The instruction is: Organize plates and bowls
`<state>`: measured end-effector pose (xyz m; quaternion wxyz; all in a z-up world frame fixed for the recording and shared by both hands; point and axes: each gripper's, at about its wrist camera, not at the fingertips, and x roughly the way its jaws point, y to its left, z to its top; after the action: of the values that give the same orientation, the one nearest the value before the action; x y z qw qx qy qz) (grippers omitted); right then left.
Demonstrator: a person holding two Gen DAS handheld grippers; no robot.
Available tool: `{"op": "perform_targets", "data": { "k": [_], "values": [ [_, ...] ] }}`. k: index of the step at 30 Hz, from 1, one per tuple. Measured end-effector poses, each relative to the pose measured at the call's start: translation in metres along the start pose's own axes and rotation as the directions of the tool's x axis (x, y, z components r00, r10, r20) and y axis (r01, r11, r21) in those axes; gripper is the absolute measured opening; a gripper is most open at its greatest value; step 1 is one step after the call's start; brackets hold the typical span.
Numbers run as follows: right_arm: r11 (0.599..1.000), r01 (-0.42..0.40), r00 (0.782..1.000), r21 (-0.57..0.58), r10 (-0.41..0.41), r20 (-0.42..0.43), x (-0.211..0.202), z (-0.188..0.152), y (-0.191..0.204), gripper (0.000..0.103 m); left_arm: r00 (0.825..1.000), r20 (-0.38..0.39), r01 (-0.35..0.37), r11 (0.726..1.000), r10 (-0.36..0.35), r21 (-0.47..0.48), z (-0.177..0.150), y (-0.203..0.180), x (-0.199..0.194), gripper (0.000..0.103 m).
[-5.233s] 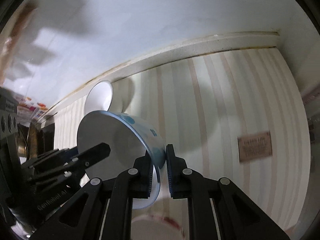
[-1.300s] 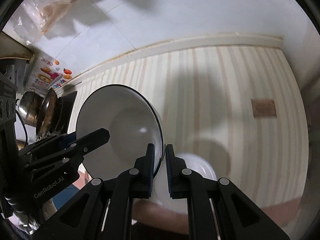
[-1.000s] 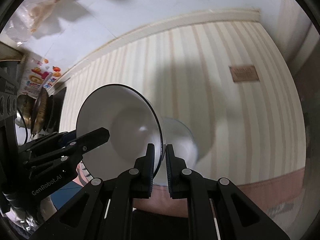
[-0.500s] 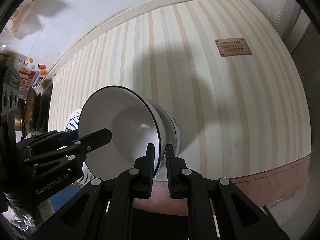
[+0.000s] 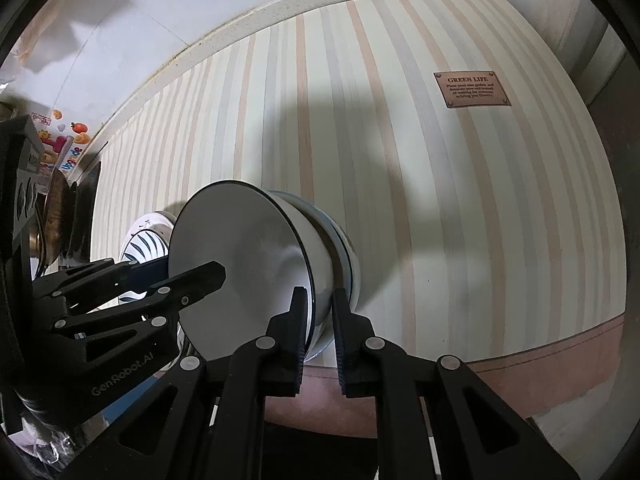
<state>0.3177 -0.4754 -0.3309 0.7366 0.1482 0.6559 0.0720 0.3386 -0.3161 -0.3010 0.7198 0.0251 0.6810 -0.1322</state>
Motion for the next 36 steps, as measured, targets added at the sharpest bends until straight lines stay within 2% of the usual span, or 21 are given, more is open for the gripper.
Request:
{"op": "perform_targets", "data": {
  "k": [8, 14, 19, 21, 23, 29, 36],
  "values": [
    [0.999, -0.019, 1.000, 0.028, 0.019, -0.003, -0.001, 0.003, -0.004, 0.018, 1.000, 0.007, 0.011, 1.000, -0.011, -0.011, 0.000, 0.002, -0.001, 0.026],
    [1.000, -0.009, 1.000, 0.017, 0.008, 0.011, -0.010, -0.001, -0.002, 0.018, 0.999, 0.047, 0.025, 1.000, -0.025, -0.002, -0.009, 0.004, -0.026, 0.026],
    [1.000, 0.028, 0.997, -0.007, -0.027, 0.070, -0.043, -0.013, 0.010, 0.021, 0.994, 0.101, 0.040, 0.999, -0.040, 0.010, -0.023, 0.004, -0.059, 0.026],
    [0.999, 0.047, 0.994, -0.016, -0.045, 0.104, -0.061, -0.022, 0.017, 0.031, 0.991, 0.126, 0.050, 0.999, -0.051, 0.010, -0.027, 0.005, -0.075, 0.026],
    [0.998, 0.060, 0.989, -0.016, -0.057, 0.134, -0.078, -0.030, 0.022, 0.036, 0.985, 0.159, 0.061, 0.998, -0.063, 0.013, -0.033, 0.006, -0.094, 0.026],
    [0.996, 0.091, 0.971, -0.022, -0.084, 0.222, -0.131, -0.054, 0.038, 0.045, 0.970, 0.231, 0.073, 0.997, -0.079, 0.034, -0.047, 0.007, -0.135, 0.026],
    [0.994, 0.108, 0.957, -0.025, -0.097, 0.273, -0.168, -0.078, 0.052, 0.048, 0.959, 0.266, 0.093, 0.995, -0.099, 0.035, -0.058, 0.008, -0.158, 0.026]
  ]
}}
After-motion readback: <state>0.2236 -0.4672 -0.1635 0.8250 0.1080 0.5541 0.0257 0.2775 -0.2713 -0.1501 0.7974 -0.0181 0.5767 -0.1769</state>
